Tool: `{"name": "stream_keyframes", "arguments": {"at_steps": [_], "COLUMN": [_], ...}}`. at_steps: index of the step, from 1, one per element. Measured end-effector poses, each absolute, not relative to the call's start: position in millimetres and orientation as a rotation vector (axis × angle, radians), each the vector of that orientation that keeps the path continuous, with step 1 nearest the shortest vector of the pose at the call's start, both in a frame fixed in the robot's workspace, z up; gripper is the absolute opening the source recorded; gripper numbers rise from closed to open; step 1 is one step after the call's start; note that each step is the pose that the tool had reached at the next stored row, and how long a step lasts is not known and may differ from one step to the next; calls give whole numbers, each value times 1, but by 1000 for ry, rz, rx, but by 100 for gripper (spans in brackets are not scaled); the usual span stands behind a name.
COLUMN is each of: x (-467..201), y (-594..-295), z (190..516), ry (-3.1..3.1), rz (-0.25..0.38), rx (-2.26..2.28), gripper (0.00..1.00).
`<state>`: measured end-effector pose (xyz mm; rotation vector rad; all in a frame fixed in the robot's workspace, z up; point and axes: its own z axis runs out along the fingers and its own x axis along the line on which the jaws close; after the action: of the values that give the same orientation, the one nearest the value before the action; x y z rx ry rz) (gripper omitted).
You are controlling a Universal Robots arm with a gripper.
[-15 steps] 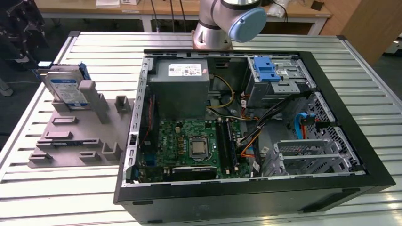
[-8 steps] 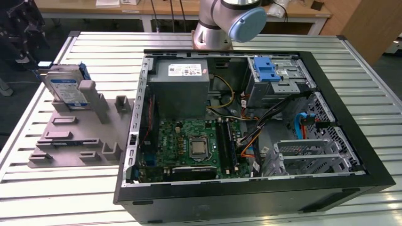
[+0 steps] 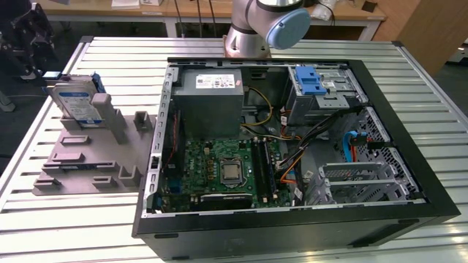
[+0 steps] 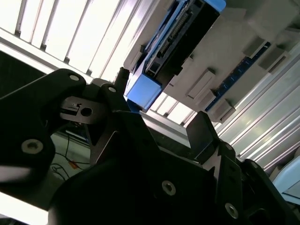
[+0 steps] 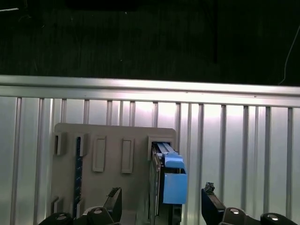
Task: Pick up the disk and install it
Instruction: 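Pick up the disk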
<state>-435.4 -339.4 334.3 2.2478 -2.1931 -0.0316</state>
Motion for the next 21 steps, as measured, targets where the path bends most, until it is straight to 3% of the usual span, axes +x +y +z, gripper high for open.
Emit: {"name": "stream_keyframes", "arguments": {"at_steps": [7,8,21], "x": [-436,-436,-440], "y": [-339,-339,-336], "z": [322,320,300], "ry": [-2193,-2193,-2193], "rz": [-32,-32,-34], "rx": [2247,2247,2246], "gripper": [75,68,68]}}
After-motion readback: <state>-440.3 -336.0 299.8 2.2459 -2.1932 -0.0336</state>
